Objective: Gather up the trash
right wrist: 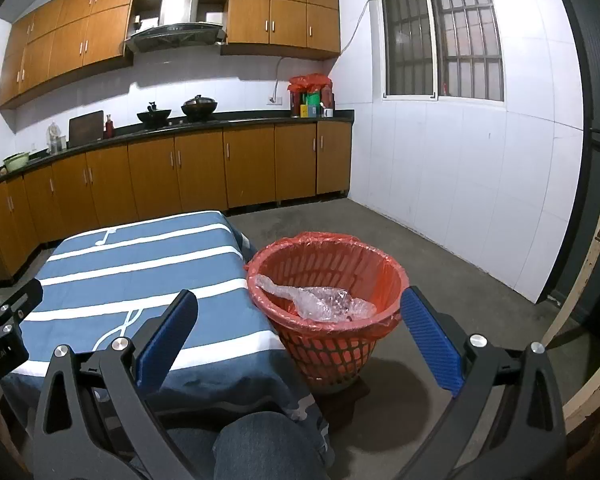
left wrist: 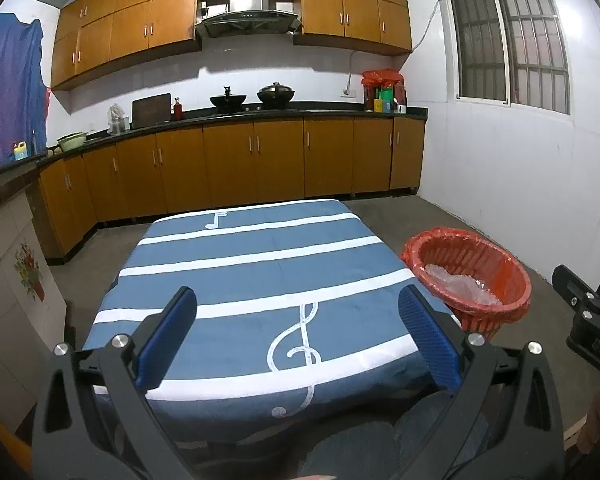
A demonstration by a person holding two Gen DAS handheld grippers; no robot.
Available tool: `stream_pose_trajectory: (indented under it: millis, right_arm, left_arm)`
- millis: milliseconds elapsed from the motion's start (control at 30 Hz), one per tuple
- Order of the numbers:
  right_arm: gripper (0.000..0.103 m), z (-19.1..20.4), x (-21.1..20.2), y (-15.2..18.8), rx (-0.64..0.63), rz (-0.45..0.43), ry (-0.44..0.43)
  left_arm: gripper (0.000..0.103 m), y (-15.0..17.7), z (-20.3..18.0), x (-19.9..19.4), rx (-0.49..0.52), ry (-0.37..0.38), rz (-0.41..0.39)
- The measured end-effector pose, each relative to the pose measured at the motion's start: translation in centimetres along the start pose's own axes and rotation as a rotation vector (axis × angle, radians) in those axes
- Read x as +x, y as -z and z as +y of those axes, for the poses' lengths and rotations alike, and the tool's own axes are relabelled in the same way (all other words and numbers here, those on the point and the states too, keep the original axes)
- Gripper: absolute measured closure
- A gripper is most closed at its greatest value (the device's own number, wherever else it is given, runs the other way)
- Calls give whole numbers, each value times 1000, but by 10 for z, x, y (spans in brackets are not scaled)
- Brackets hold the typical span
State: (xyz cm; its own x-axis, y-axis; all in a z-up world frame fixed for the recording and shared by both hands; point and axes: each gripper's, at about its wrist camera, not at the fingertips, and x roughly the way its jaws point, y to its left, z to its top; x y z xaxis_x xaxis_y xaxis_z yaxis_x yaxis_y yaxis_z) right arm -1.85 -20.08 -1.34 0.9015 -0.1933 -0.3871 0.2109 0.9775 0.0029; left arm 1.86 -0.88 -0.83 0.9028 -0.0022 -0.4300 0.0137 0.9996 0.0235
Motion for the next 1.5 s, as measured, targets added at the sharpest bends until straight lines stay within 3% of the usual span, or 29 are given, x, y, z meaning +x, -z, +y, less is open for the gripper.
stream_pose_trajectory:
  millis: [1500]
  right_arm:
    - [3,1,-1,-2,3,-1,-3]
  left_arm:
    - [4,1,-9,-2,-10,-2,-15]
